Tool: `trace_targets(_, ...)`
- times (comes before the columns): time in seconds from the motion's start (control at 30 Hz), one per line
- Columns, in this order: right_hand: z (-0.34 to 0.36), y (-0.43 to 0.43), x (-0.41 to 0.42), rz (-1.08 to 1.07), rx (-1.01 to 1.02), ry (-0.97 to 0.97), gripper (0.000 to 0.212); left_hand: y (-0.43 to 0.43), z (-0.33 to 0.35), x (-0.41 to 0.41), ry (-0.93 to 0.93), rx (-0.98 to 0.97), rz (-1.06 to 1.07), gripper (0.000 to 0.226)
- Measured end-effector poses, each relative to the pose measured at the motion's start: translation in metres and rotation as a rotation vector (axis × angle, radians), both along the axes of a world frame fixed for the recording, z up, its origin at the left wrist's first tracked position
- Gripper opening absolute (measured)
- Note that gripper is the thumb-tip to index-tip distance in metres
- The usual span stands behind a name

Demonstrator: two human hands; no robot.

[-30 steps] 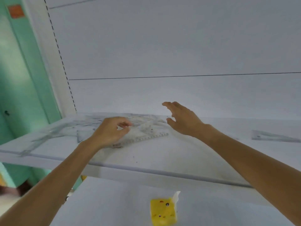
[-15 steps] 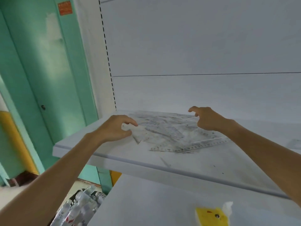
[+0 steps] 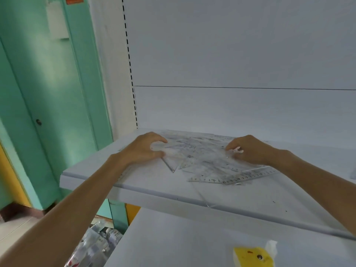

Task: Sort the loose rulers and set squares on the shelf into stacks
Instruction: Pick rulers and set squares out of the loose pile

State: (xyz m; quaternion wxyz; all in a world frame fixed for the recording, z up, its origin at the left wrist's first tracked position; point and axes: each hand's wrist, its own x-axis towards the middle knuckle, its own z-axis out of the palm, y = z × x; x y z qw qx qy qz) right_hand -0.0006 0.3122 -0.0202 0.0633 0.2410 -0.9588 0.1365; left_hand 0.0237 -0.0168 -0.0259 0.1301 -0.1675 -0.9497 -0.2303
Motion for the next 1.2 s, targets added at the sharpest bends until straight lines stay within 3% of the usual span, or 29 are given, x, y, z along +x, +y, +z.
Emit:
trace_targets(0.1, 0.001, -0.007, 0.001, 0.017, 0.048, 0.091, 0.024, -0.023, 0.011, 0.002, -0.016, -0.1, 0.228, 0.045)
trace_targets(0.17, 0.002, -0.014, 0.002, 0.003, 0.072, 0.149, 0.026, -0.04, 0.015, 0.008, -0.208, -0.294, 0.377, 0.064)
trace_targets(0.27, 0.005, -0.027, 0.001, -0.039, 0.082, 0.199, 0.029, -0.053, 0.016, 0.02, -0.429, -0.403, 0.361, 0.078)
trace_targets(0.4, 0.002, -0.05, 0.003, -0.045, -0.001, 0.267, 0.019, -0.053, 0.014, 0.027, -0.318, -0.181, 0.245, 0.059)
trace_targets(0.53, 0.0, -0.065, 0.006, -0.013, 0.058, 0.316, 0.017, -0.057, 0.01, 0.029, -0.242, -0.086, 0.235, 0.044)
trace_targets(0.8, -0.001, -0.054, 0.008, -0.022, 0.025, 0.338, 0.039, -0.049, -0.007, 0.031, -0.004, -0.168, 0.306, 0.04)
trace_targets(0.9, -0.003, -0.036, 0.01, -0.043, 0.053, 0.341, 0.05, -0.04, -0.004, 0.028, 0.091, -0.103, 0.282, 0.043)
trace_targets(1.2, -0.004, 0.07, 0.046, -0.206, -0.111, 0.343, 0.041, 0.062, 0.015, 0.003, 0.138, 0.021, 0.133, 0.034)
